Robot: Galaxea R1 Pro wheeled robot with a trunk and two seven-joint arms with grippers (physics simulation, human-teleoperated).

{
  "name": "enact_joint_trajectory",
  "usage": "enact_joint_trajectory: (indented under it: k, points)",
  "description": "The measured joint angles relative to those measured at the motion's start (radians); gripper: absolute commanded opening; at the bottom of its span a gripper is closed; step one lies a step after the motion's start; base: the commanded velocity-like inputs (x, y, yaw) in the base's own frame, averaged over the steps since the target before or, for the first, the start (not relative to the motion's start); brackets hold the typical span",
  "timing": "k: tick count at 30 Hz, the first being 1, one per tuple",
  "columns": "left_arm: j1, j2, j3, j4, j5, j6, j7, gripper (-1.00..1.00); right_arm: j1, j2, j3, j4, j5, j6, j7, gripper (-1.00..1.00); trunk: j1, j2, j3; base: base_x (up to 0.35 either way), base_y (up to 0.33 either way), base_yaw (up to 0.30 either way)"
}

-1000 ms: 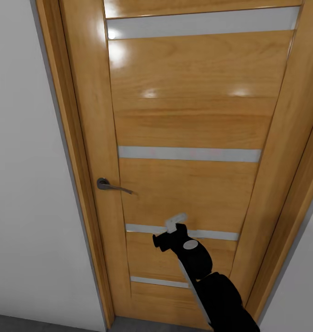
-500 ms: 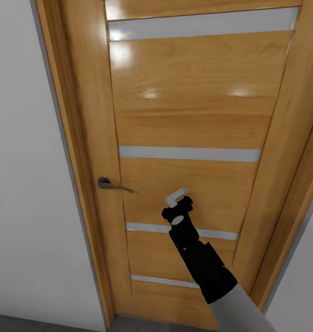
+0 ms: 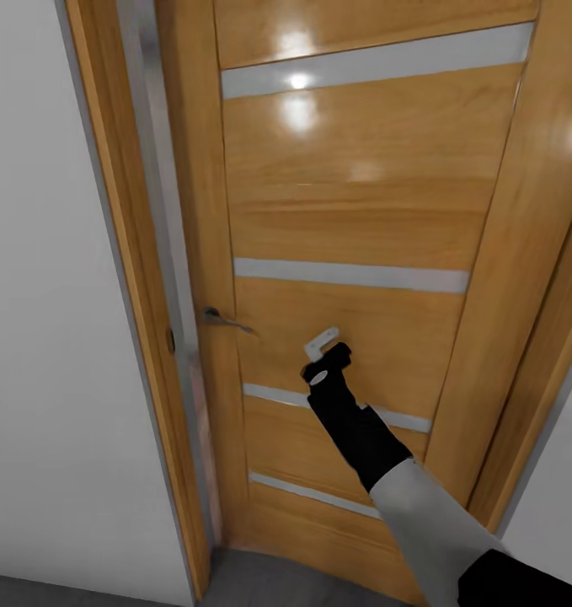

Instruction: Move the two storage containers from the living room to the garage. In the garage, place one container on the floor and stack the other container on top of it (either order is fine).

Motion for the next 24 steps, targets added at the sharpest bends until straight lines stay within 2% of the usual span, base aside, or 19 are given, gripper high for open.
enact_joint_trajectory:
  k: [2, 4, 6, 15, 20, 24]
  points:
    - [0.000, 0.000, 0.000, 0.000, 0.000, 0.000, 0.000, 1.00, -0.028, 0.000, 0.000, 0.047, -0.058, -0.015, -0.035, 1.00, 0.000, 0.000, 0.000, 0.000, 0.000, 0.000]
    - [0.000, 0.000, 0.000, 0.000, 0.000, 0.000, 0.000, 1.00, -0.033, 0.000, 0.001, 0.052, -0.097, -0.021, -0.061, 1.00, 0.000, 0.000, 0.000, 0.000, 0.000, 0.000]
    - [0.000, 0.000, 0.000, 0.000, 0.000, 0.000, 0.000, 1.00, -0.035, 0.000, 0.005, 0.021, -0.085, -0.005, -0.086, 1.00, 0.000, 0.000, 0.000, 0.000, 0.000, 0.000]
    - [0.000, 0.001, -0.001, 0.000, 0.000, 0.002, 0.001, 1.00, -0.036, 0.000, 0.013, -0.059, -0.085, 0.019, -0.085, 1.00, 0.000, 0.000, 0.000, 0.000, 0.000, 0.000]
    - [0.000, 0.000, 0.000, 0.000, 0.000, 0.003, 0.001, 1.00, -0.035, 0.000, 0.035, -0.079, -0.087, 0.041, -0.079, 1.00, 0.000, 0.000, 0.000, 0.004, 0.000, 0.000]
    - [0.000, 0.001, -0.002, 0.000, -0.001, 0.003, -0.003, 1.00, -0.035, 0.000, 0.041, -0.082, -0.087, 0.043, -0.078, 1.00, 0.000, 0.000, 0.000, 0.214, 0.000, 0.000]
